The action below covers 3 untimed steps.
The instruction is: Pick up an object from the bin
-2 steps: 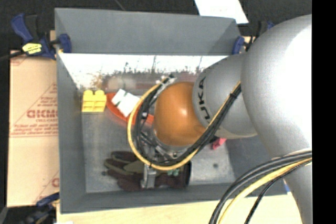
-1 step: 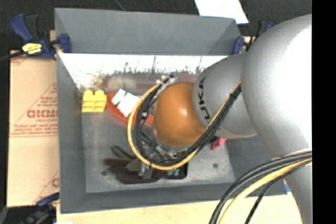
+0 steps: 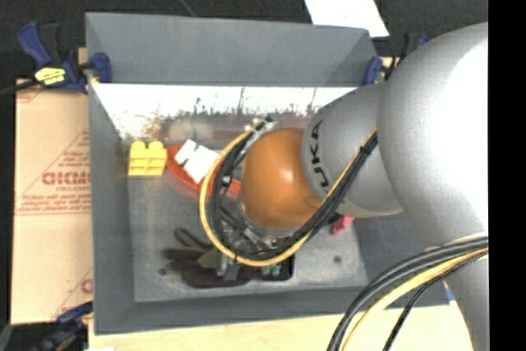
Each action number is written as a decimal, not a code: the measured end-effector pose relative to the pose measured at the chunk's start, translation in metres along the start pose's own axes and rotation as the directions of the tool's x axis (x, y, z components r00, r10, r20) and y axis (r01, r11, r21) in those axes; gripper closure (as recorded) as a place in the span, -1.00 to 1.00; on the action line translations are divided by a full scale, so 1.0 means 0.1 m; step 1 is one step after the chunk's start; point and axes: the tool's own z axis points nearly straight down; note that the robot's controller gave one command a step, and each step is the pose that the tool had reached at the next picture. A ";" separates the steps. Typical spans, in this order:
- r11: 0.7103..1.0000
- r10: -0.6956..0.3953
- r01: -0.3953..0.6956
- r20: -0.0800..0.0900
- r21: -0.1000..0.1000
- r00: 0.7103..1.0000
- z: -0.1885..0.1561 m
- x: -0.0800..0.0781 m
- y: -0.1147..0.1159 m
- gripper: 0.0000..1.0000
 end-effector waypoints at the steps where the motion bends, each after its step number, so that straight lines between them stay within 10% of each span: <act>1: 1.000 0.003 -0.003 0.001 -0.001 1.000 -0.06 0.00 0.00 1.00; 3: 1.000 0.007 -0.007 -0.010 0.000 1.000 -0.31 0.02 0.00 1.00</act>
Offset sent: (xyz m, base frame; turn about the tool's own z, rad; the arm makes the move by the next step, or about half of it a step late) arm -0.0002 0.0002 0.0156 0.0011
